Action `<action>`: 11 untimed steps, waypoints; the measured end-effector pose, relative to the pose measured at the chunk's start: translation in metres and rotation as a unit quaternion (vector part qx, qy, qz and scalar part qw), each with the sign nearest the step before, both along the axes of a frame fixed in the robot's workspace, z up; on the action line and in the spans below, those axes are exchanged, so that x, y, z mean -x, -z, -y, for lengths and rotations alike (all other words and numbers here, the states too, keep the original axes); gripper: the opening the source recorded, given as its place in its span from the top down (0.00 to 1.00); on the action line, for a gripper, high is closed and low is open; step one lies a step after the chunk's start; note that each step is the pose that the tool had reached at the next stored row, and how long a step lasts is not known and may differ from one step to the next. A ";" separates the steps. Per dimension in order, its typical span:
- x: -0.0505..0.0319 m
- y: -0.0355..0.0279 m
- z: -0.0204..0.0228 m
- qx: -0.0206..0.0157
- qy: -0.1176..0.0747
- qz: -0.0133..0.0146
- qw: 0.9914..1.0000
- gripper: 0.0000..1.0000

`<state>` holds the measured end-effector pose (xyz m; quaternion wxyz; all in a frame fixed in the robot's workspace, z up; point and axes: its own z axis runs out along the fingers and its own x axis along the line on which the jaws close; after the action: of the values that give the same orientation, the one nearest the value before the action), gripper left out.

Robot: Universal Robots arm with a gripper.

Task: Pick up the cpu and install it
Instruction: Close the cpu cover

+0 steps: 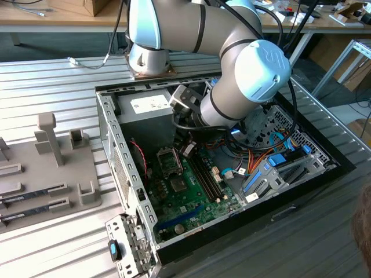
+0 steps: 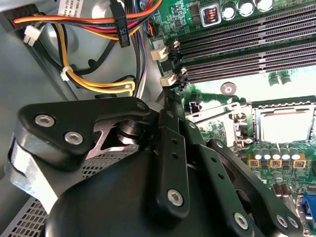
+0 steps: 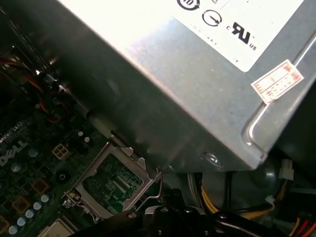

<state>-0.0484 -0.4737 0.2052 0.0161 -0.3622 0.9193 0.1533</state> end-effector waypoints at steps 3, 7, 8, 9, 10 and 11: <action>0.0003 0.0000 0.0000 0.000 0.000 0.000 1.000 0.89; 0.0004 -0.0001 0.0000 0.000 -0.001 0.000 1.000 0.89; 0.0005 -0.0002 0.0001 0.000 -0.001 0.000 1.000 0.89; 0.0005 -0.0004 0.0003 0.000 -0.001 0.000 1.000 0.89; 0.0006 -0.0005 0.0003 -0.001 -0.001 0.000 1.000 0.89; 0.0006 -0.0008 0.0005 -0.002 -0.002 0.000 1.000 0.89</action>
<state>-0.0489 -0.4742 0.2060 0.0164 -0.3639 0.9183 0.1549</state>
